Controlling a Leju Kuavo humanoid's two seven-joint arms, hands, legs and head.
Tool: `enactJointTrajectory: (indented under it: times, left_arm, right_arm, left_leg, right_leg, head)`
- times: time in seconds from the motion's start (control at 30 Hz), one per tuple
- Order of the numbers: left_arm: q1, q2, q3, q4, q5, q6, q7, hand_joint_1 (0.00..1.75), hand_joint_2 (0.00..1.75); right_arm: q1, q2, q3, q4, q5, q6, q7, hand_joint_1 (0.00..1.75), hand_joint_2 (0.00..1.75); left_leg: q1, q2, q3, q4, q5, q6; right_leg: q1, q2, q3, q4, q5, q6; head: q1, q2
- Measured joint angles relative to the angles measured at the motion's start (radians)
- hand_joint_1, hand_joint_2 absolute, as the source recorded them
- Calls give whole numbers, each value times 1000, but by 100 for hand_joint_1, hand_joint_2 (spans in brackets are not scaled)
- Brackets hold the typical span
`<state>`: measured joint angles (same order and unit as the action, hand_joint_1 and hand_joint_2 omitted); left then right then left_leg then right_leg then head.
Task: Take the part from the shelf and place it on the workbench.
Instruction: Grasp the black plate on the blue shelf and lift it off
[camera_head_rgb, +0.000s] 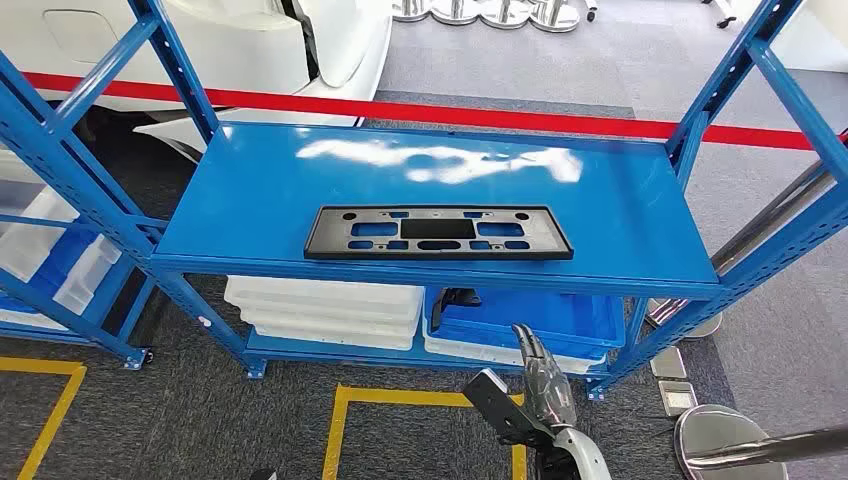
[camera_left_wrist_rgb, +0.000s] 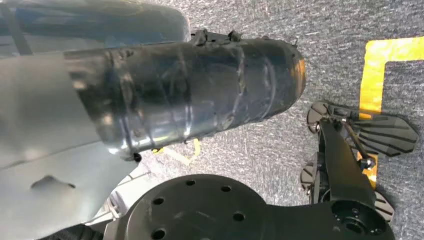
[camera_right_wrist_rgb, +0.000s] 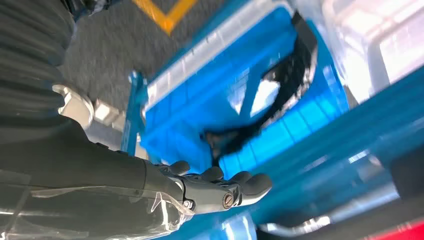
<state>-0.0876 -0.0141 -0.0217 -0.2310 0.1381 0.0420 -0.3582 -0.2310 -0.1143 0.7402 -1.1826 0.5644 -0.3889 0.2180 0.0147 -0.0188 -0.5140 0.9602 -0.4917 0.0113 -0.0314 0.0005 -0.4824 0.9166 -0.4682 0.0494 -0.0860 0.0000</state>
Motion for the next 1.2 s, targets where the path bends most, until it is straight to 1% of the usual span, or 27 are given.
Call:
enactJointTrajectory:
  times: [0.07,0.13,0.17,0.23,0.27,0.3,0.33,0.4,0.43,0.47,0.5,0.6,0.63,0.67,0.7,0.77,0.8,0.83,0.87,0.9,0.93,0.97,1.03,1.07,1.13,1.17,1.2]
  left_arm:
    - [-1,0,-2,1,0,0,0,0,0]
    - [-1,0,-6,2,0,0,-1,0,0]
    - [-1,0,-7,2,1,0,0,0,0]
    - [-1,0,-11,2,1,0,0,0,0]
    - [-1,-2,-14,3,1,1,1,0,0]
    - [0,-5,-16,4,1,2,1,0,0]
    - [0,-8,-18,5,1,2,1,0,0]
    - [0,-13,-21,7,1,3,1,0,0]
    - [0,-13,-21,8,1,2,1,0,0]
    - [0,-14,-21,8,1,2,2,0,0]
    - [0,-15,-21,8,1,2,2,0,0]
    - [0,-15,-21,8,1,1,2,0,0]
    - [-1,-15,-21,8,1,0,1,0,0]
    - [-1,-13,-21,8,1,0,2,0,0]
    - [-1,-10,-21,8,1,0,2,0,0]
    - [-1,-3,-22,8,1,0,3,0,0]
    - [0,0,-23,8,1,0,3,0,0]
    - [2,4,-23,8,1,0,3,0,0]
    - [2,6,-24,8,1,-1,3,0,0]
    - [2,9,-25,8,2,-1,3,0,0]
    - [1,10,-27,9,2,-2,3,0,0]
    - [-1,11,-29,9,2,-2,4,0,0]
    - [-2,12,-35,10,3,-3,5,0,0]
    - [-2,11,-39,10,3,-4,5,0,0]
    - [-1,6,-43,11,4,-4,4,0,0]
    - [0,1,-45,11,4,-4,4,0,0]
    - [-1,-5,-46,11,4,-4,3,0,0]
  right_arm:
    - [-4,2,4,10,21,-14,6,0,0]
    - [-10,5,9,24,70,-38,21,0,0]
    - [-11,6,10,27,96,-47,30,0,0]
    - [-12,6,11,31,138,-54,48,0,0]
    - [-12,6,12,33,150,-54,55,0,0]
    - [-11,6,14,35,157,-54,59,0,0]
    - [-11,6,16,37,161,-54,62,0,0]
    - [-14,6,19,40,165,-54,63,0,0]
    - [-15,5,20,41,166,-54,63,0,0]
    - [-17,5,21,42,167,-54,63,0,0]
    - [-18,6,22,42,168,-54,63,0,0]
    - [-20,6,25,41,176,-55,63,0,131]
    - [-21,6,25,41,185,-57,63,0,175]
    - [-22,7,25,41,201,-59,65,0,175]
    - [-23,8,26,40,219,-60,69,0,175]
    - [-25,11,26,34,260,-53,82,0,175]
    - [-25,12,26,29,279,-44,91,0,175]
    - [-25,13,26,21,297,-31,98,0,175]
    - [-25,14,26,12,316,-18,106,0,175]
    - [-26,15,26,0,335,-5,112,0,175]
    - [-27,16,26,-13,352,6,117,0,175]
    - [-30,17,26,-26,368,16,122,0,175]
    - [-35,18,28,-53,393,33,129,0,175]
    - [-38,19,28,-65,403,41,131,0,175]
    - [-41,21,29,-85,422,53,134,0,175]
    - [-42,21,30,-95,431,57,135,0,175]
    - [-44,22,30,-103,439,61,136,0,175]
  left_leg:
    - [2,1,1,-4,3,5]
    - [6,3,5,-14,10,15]
    - [7,4,7,-18,13,19]
    - [6,4,7,-19,13,22]
    - [4,4,7,-19,12,23]
    - [3,3,8,-19,11,24]
    - [1,1,11,-18,9,24]
    - [-1,-3,19,-18,3,21]
    - [-3,-4,22,-18,0,18]
    - [-4,-5,23,-18,-3,13]
    - [-3,-4,21,-18,-5,8]
    - [-1,-1,22,-23,-8,-10]
    - [-1,2,19,-11,-19,-15]
    - [-1,4,4,22,-40,-19]
    - [1,5,-24,78,-68,-22]
    - [4,6,-100,216,-122,-28]
    - [7,7,-127,258,-127,-33]
    - [10,7,-138,264,-111,-38]
    - [14,9,-129,231,-78,-43]
    - [19,11,-104,169,-35,-49]
    - [22,12,-77,106,-6,-56]
    - [24,11,-57,59,12,-54]
    - [22,6,-46,31,11,-39]
    - [21,4,-48,32,11,-26]
    - [18,4,-48,34,11,-9]
    - [17,5,-47,33,12,-2]
    - [16,5,-46,32,13,4]
  right_leg:
    - [-1,0,0,-2,0,4]
    - [-1,0,-14,31,-22,8]
    - [-1,0,-38,81,-49,8]
    - [1,0,-113,231,-111,6]
    - [1,0,-148,293,-127,5]
    - [1,0,-169,322,-123,3]
    - [2,0,-171,311,-99,-1]
    - [8,0,-126,183,-11,-19]
    - [12,0,-98,116,21,-30]
    - [17,-1,-77,63,39,-39]
    - [21,-1,-68,39,41,-45]
    - [21,0,-59,17,38,-51]
    - [19,0,-53,6,40,-53]
    - [16,-1,-46,-4,42,-55]
    - [14,-3,-42,-10,44,-56]
    - [13,-4,-40,-11,42,-58]
    - [13,-4,-39,-10,40,-58]
    - [11,-4,-38,-7,38,-56]
    - [8,-3,-37,-3,34,-52]
    - [4,-1,-36,4,28,-46]
    - [3,0,-37,14,20,-37]
    - [2,1,-40,25,13,-29]
    - [4,3,-45,37,6,-15]
    - [3,3,-45,38,6,-11]
    - [0,2,-49,51,-4,-6]
    - [-1,1,-62,82,-23,-6]
    - [0,0,-87,137,-53,-6]
  head:
    - [0,0]
    - [2,0]
    - [3,0]
    - [5,0]
    - [5,0]
    - [5,0]
    - [5,0]
    - [5,0]
    - [5,0]
    - [5,0]
    - [5,0]
    - [6,0]
    - [5,0]
    - [4,0]
    - [2,0]
    - [0,0]
    - [0,0]
    - [-1,0]
    - [-1,0]
    - [-1,0]
    - [-2,0]
    - [-5,0]
    - [-6,0]
    - [-6,0]
    - [-3,0]
    - [-2,0]
    - [-1,0]
